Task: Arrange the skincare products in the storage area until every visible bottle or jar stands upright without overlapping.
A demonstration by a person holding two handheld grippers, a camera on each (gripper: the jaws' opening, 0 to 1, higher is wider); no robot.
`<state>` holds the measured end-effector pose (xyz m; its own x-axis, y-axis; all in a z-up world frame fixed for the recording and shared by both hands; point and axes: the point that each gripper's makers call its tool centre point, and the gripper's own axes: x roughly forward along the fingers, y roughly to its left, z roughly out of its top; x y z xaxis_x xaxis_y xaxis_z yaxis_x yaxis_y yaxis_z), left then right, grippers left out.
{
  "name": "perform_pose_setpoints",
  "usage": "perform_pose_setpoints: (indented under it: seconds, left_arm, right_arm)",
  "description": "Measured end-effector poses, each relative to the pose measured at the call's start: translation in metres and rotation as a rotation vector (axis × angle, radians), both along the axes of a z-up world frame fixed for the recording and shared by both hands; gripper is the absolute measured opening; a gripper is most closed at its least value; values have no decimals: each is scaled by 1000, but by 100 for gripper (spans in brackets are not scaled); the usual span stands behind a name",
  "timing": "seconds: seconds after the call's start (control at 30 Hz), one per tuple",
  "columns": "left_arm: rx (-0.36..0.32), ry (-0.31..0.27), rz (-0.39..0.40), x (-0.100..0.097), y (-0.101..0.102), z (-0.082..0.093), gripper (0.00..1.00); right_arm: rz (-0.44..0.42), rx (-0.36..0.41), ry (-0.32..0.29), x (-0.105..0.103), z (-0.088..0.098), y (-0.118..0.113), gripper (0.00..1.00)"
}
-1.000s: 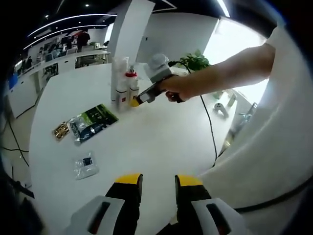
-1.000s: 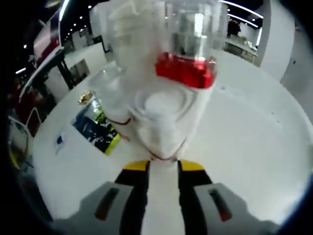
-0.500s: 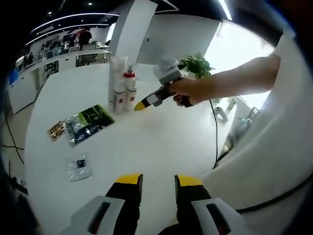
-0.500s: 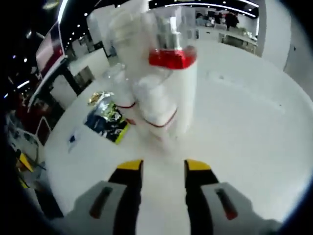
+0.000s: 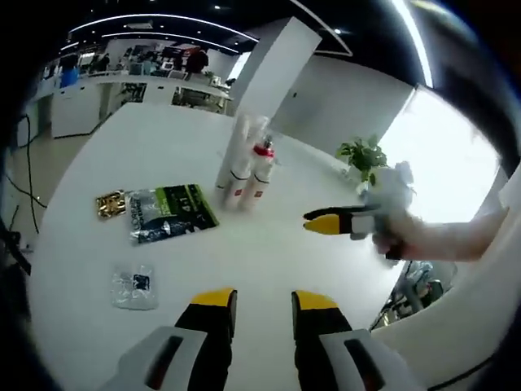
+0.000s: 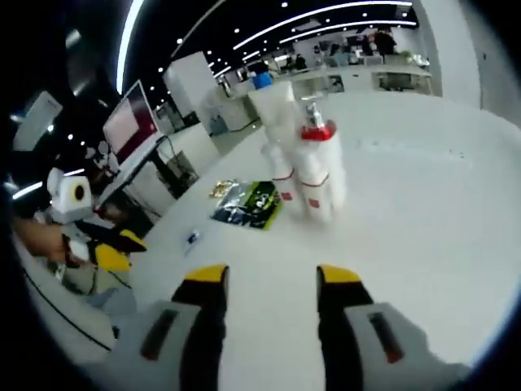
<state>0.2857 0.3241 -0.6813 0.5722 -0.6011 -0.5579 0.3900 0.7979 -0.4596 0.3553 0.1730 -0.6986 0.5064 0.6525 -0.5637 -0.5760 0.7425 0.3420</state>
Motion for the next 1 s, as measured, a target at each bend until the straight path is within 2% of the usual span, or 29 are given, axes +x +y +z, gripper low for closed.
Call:
perform_pose_setpoints:
  seconds: [0.1,0.2,0.37,0.43,0.5,0.6,0.77,1.0]
  left_arm:
    - [-20,21,87,7,9,-3,29]
    - [-20,28,127,9,15,-6,30]
    - [45,22,148,9,19,-13,34]
    - [67,13,158,10,21,-15,35]
    - [87,17,177,12,23,-18,35]
    - [148,15,234,18,36,-24,35]
    - [166,19,314,28,52,-29,45]
    - [171,21,435,49,86,-32,46]
  right_arm:
    - [27,17,-32,-15,13,2,54]
    - [62,7,-48,-28,20,3,55]
    - [79,-65,-20,-42,16,-4,62]
    - [66,-61,-6,-46,16,-8,63]
    - [2,-83,32,-48,11,-18,63]
    - [-56,-36,35,-45,16,-25,68]
    - [-67,-47,16,-52,18,-40,74]
    - [-83,-68,22,-70,15,-55,75]
